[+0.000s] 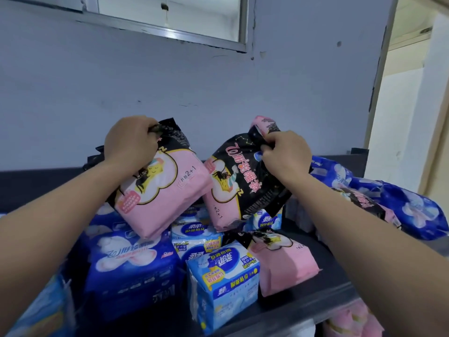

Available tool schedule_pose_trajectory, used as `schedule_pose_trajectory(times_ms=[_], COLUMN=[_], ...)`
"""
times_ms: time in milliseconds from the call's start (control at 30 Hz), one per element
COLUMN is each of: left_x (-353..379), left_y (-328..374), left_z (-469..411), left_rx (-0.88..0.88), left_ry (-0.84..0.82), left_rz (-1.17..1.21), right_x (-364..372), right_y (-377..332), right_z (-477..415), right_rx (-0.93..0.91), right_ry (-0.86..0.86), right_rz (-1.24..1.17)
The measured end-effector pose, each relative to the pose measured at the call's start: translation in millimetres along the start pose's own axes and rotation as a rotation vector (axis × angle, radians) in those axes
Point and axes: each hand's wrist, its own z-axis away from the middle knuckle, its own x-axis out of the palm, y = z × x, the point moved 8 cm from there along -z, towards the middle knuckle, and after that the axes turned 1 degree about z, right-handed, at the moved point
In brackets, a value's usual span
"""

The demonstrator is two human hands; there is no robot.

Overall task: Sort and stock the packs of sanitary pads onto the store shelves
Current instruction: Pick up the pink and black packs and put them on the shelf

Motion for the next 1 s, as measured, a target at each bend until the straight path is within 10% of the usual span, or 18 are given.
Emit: schedule_pose_trajectory(times_ms=[300,600,1000], left_x=[-57,-43,-38], left_y=[-16,-13,1], left_z=[5,41,52], left_rx=[-0.146,-0.236,-0.268], left_ry=[0.114,0.054,0.049], left_rz=[0.015,0.067,0.048], right_x=[90,145,169], right_y=[57,112,124], right_z=[18,117,122], right_rx=[0.579,0.89,0.808], right_ry=[-0.447,-0.911,-1.002], right_rz=[-0.79,-0.765,-0.628])
